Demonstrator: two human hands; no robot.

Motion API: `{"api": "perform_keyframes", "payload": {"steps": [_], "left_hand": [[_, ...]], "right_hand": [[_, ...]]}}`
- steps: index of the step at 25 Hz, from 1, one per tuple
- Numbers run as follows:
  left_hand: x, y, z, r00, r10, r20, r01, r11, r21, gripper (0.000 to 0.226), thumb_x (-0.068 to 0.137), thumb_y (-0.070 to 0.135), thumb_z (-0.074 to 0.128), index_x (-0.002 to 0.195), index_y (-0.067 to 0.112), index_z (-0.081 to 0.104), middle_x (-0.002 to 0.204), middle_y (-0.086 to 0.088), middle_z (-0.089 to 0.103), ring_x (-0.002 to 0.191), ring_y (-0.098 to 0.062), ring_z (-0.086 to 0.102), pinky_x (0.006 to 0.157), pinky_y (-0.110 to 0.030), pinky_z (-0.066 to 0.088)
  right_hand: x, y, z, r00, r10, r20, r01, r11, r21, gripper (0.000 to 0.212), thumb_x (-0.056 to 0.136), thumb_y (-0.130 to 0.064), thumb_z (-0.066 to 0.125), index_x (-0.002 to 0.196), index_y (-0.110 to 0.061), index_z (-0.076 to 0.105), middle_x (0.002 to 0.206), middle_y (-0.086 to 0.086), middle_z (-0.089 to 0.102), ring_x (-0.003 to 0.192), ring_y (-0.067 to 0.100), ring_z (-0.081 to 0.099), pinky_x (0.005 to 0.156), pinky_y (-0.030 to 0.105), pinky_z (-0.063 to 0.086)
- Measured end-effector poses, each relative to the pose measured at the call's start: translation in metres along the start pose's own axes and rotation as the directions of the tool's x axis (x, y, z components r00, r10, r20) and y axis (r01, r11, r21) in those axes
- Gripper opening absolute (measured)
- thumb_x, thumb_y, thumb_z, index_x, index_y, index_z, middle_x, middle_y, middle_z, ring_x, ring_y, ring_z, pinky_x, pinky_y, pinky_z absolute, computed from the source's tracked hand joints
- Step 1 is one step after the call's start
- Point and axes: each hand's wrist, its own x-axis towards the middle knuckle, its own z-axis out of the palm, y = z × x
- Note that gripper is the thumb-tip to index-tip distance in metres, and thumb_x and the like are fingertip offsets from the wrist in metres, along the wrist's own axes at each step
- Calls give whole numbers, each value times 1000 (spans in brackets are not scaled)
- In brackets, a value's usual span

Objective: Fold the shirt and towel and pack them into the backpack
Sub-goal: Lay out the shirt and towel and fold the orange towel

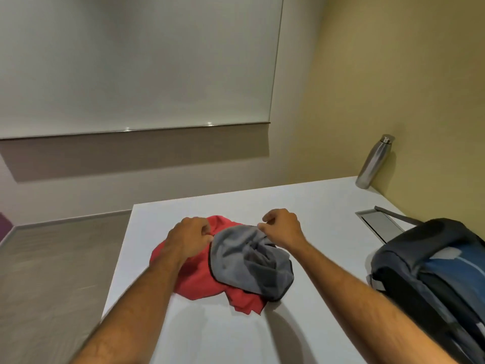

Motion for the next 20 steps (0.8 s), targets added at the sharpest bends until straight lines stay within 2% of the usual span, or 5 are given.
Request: {"api": "perform_keyframes", "payload": {"steps": [4, 7, 10, 12, 20], "left_hand": [[-24, 5, 55, 999, 28, 26, -25, 992, -126, 10, 81, 30, 71, 86, 25, 64, 81, 11, 65, 75, -14, 61, 68, -33, 54], [-40, 10, 90, 995, -101, 2, 98, 962, -255, 22, 82, 33, 75, 98, 25, 63, 89, 11, 64, 78, -10, 61, 63, -22, 45], [-45, 11, 111, 947, -322, -9, 288, 858, -426, 33, 80, 35, 78, 101, 22, 56, 93, 10, 60, 85, -15, 60, 69, -26, 45], [-44, 8, 120, 899, -438, 9, 386, 782, -489, 37, 78, 35, 80, 96, 19, 52, 87, 8, 59, 80, -19, 60, 71, -32, 50], [-26, -1, 148, 790, -607, 92, 507, 560, -656, 28, 80, 28, 81, 92, 11, 63, 78, 2, 68, 74, -18, 62, 69, -32, 48]], "right_hand": [[-15, 53, 7, 995, 96, 18, -95, 995, -30, 20, 80, -32, 70, 96, -21, 72, 94, -2, 73, 86, 17, 66, 73, 26, 49], [-24, 97, 13, 982, 184, 50, -179, 979, -99, 26, 81, -34, 71, 104, -20, 71, 99, -1, 74, 97, 21, 66, 82, 29, 50], [-25, 134, 23, 959, 275, 70, -269, 959, -84, 32, 82, -33, 72, 110, -18, 70, 106, 2, 73, 104, 22, 66, 90, 31, 51], [-22, 150, 29, 948, 311, 73, -306, 949, -73, 35, 83, -32, 72, 114, -16, 68, 110, 2, 72, 107, 22, 64, 92, 31, 50], [19, 178, 61, 902, 397, 170, -397, 917, -39, 49, 87, -32, 67, 130, -12, 58, 127, 6, 64, 120, 26, 57, 98, 33, 44]]}}
